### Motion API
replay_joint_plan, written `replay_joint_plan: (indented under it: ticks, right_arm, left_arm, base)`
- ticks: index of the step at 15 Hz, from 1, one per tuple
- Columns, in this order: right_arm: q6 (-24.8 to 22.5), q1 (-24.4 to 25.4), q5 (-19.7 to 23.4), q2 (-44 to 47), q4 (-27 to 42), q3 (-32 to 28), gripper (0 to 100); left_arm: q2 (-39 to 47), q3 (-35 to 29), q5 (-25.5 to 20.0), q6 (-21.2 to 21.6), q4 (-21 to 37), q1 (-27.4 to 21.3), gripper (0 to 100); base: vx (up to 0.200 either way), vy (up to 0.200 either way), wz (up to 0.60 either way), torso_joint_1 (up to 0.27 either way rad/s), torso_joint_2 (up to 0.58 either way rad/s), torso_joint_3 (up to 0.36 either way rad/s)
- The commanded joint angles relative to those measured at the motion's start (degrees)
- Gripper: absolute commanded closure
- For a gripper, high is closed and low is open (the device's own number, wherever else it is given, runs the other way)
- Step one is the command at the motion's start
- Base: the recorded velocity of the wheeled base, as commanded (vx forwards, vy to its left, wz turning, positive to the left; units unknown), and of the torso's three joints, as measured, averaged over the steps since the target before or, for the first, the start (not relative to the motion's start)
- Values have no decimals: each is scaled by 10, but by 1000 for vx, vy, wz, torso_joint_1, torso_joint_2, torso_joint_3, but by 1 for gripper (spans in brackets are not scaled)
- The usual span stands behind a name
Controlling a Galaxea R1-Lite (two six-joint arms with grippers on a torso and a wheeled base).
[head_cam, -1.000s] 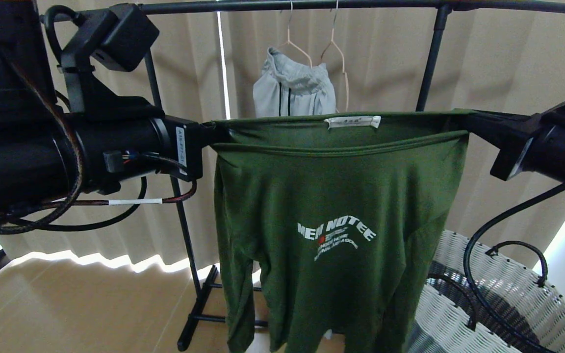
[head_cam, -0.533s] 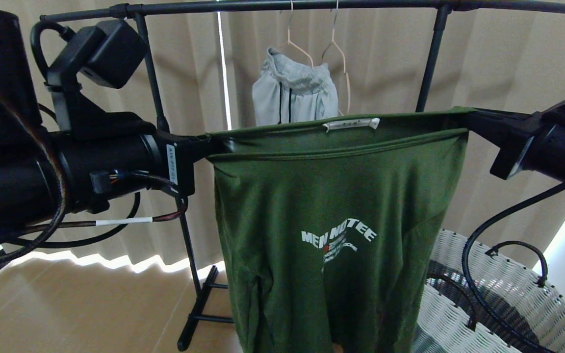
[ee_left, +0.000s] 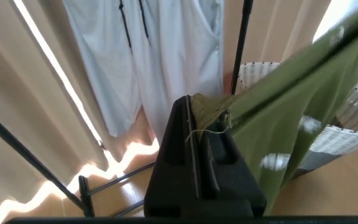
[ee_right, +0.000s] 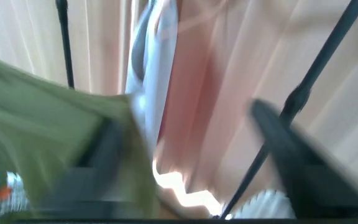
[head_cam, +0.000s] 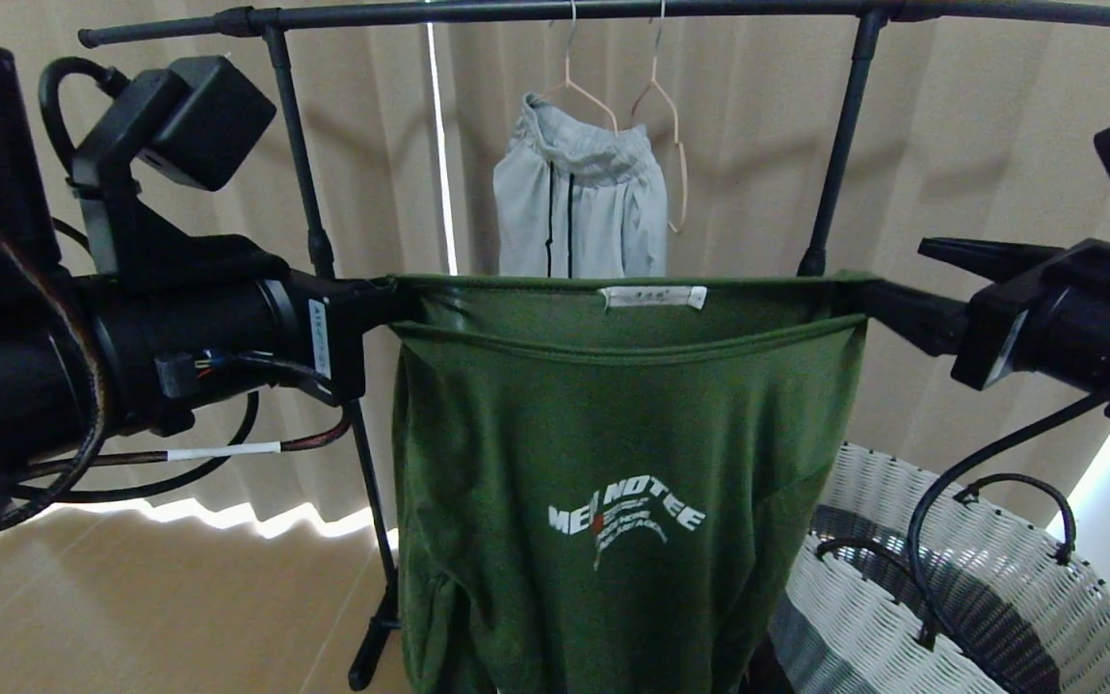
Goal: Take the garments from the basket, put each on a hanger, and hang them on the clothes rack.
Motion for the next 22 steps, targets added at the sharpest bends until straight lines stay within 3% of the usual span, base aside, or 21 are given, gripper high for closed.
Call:
replay_joint_plan:
  ticks: [1, 4, 7, 13, 18, 22]
  right_arm:
    - [-1, 6, 1, -3, -1, 37, 0]
    - [0, 21, 23, -31, -1, 64, 0]
    - [-1, 23, 95, -61, 0, 88, 0]
    - [-3, 23, 97, -70, 0, 116, 0]
    - [-47, 23, 96, -71, 0, 146, 0]
    - [-88, 18, 90, -73, -2, 165, 0]
  left_arm:
    - [-1, 15, -1, 10, -1, 1, 100]
    - [3, 31, 56, 72, -7, 24, 100]
    - [7, 37, 73, 72, -19, 29, 100]
    - [11, 55, 90, 72, -25, 46, 100]
    - [7, 98, 91, 73, -74, 81, 100]
    - [-18, 115, 91, 73, -73, 97, 100]
  base:
    - [0, 0, 0, 0, 0, 0]
    - [0, 0, 0, 0, 0, 0]
    - [0, 0, 0, 0, 0, 0]
    - [0, 0, 0, 0, 0, 0]
    - [0, 0, 0, 0, 0, 0]
    - [0, 0, 0, 0, 0, 0]
